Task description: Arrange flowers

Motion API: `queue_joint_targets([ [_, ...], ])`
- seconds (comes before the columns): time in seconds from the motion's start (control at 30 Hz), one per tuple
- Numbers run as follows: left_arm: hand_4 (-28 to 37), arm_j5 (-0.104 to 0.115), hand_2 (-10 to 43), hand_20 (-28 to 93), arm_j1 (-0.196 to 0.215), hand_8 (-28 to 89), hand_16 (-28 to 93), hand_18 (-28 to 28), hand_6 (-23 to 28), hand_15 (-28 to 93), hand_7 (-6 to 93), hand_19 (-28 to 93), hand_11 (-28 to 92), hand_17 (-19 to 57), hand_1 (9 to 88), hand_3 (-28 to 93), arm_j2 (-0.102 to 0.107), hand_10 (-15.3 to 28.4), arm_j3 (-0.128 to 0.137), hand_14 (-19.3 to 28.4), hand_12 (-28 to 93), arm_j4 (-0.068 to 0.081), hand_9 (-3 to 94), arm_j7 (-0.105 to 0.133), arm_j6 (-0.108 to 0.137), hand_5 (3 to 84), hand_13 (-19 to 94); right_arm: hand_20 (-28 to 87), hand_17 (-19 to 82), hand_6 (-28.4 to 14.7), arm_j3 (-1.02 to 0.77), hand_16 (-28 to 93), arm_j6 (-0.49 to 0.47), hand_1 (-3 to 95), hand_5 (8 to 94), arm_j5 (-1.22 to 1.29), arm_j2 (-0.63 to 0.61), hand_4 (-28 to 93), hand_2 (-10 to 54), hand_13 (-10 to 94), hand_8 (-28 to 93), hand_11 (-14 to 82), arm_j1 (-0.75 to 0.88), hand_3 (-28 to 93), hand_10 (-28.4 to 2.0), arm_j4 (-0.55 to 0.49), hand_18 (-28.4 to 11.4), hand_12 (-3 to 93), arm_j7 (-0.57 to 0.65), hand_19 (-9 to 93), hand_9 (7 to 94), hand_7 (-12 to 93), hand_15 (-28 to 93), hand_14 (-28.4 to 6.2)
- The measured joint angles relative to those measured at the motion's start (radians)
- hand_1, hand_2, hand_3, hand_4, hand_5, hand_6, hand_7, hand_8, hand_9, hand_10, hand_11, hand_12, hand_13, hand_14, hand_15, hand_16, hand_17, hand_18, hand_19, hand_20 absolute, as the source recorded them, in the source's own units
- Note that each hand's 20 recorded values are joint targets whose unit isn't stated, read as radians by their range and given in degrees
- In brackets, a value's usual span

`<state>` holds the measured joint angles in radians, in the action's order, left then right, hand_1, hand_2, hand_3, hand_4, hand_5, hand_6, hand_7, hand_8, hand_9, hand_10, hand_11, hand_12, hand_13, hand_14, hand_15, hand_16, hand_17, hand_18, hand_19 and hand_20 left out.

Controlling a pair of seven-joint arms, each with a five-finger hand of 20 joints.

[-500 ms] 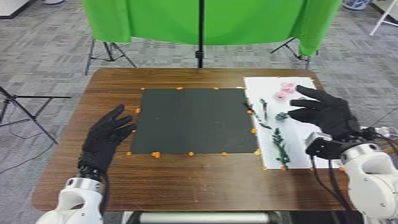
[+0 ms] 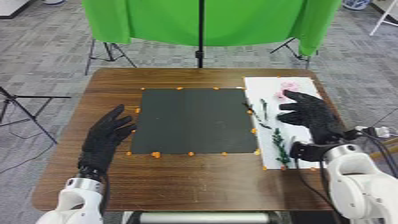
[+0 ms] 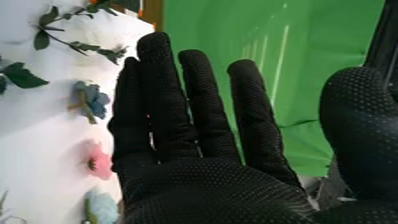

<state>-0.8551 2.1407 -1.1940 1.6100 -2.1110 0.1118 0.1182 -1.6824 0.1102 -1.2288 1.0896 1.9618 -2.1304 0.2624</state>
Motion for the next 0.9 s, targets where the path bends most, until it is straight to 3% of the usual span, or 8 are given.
queue_joint_targets([
  [0.17, -25.9, 0.005, 5.2, 11, 0.000, -12, -8, 25.6, 5.7, 53, 15.1, 54, 27, -9.9, 27.5, 78, 0.013, 17.6, 0.003, 23.5, 10, -0.002, 33.1, 0.005, 0.000, 34.9, 23, 20, 23, -2.6, -0.007, 10, -0.004, 24.3, 43.7, -0.218, -0.025, -26, 0.8, 51, -15, 26.7, 0.011, 80, -17.3, -0.077, -24.5, 13.3, 0.163, 74, 51.7, 21, 51, -16.7],
  [0.3, -26.0, 0.006, 5.2, 11, 0.000, -12, -8, 25.7, 5.7, 53, 15.0, 54, 27, -9.9, 27.4, 78, 0.028, 17.5, 0.018, 23.6, 10, -0.013, 32.9, 0.009, 0.001, 34.7, 23, 19, 26, -3.8, 0.015, 9, -0.011, 26.2, 45.3, -0.439, -0.073, -25, -1.4, 54, -15, 29.3, 0.010, 79, -18.4, -0.129, -24.0, 14.0, 0.336, 78, 53.1, 21, 55, -16.2],
  [0.37, -26.0, 0.006, 5.2, 11, -0.001, -12, -8, 25.7, 5.7, 53, 14.9, 54, 27, -9.9, 27.3, 78, 0.039, 17.5, 0.027, 23.6, 10, -0.019, 32.9, 0.015, 0.001, 34.7, 23, 17, 28, -4.4, 0.013, 9, -0.057, 27.1, 46.5, -0.508, -0.088, -25, -2.3, 55, -15, 32.1, 0.009, 79, -19.2, -0.146, -23.8, 14.6, 0.391, 80, 54.2, 21, 58, -16.2],
  [0.6, -25.9, 0.006, 5.2, 11, -0.023, -11, -8, 25.8, 5.7, 53, 14.7, 54, 26, -9.9, 27.3, 78, 0.067, 17.6, 0.056, 23.7, 10, -0.033, 32.7, 0.021, 0.002, 34.7, 23, 13, 33, -5.2, 0.082, 9, -0.350, 30.7, 48.5, -0.727, -0.116, -24, -3.4, 59, -14, 40.0, -0.034, 78, -19.9, -0.183, -22.5, 15.8, 0.579, 86, 56.0, 21, 63, -15.2],
  [0.73, -25.8, 0.006, 5.1, 10, -0.033, -11, -8, 25.9, 5.7, 53, 14.7, 54, 26, -9.8, 27.2, 78, 0.076, 17.4, 0.063, 23.7, 10, -0.040, 32.7, 0.021, 0.002, 34.7, 23, 2, 37, -6.2, 0.170, 8, -0.375, 32.2, 50.0, -0.792, -0.132, -23, -3.6, 61, -14, 44.3, -0.072, 77, -20.4, -0.173, -20.4, 16.0, 0.668, 93, 56.8, 22, 65, -15.0],
  [0.9, -25.8, 0.006, 5.1, 10, -0.038, -11, -8, 25.9, 5.7, 53, 14.7, 54, 26, -9.8, 27.0, 77, 0.078, 17.5, 0.064, 23.7, 10, -0.044, 32.6, 0.022, 0.002, 34.7, 23, 4, 40, -6.6, 0.233, 9, -0.397, 33.5, 51.9, -0.790, -0.135, -23, -4.2, 63, -14, 49.6, -0.111, 76, -20.4, -0.132, -19.1, 17.1, 0.713, 93, 57.3, 25, 67, -14.0],
])
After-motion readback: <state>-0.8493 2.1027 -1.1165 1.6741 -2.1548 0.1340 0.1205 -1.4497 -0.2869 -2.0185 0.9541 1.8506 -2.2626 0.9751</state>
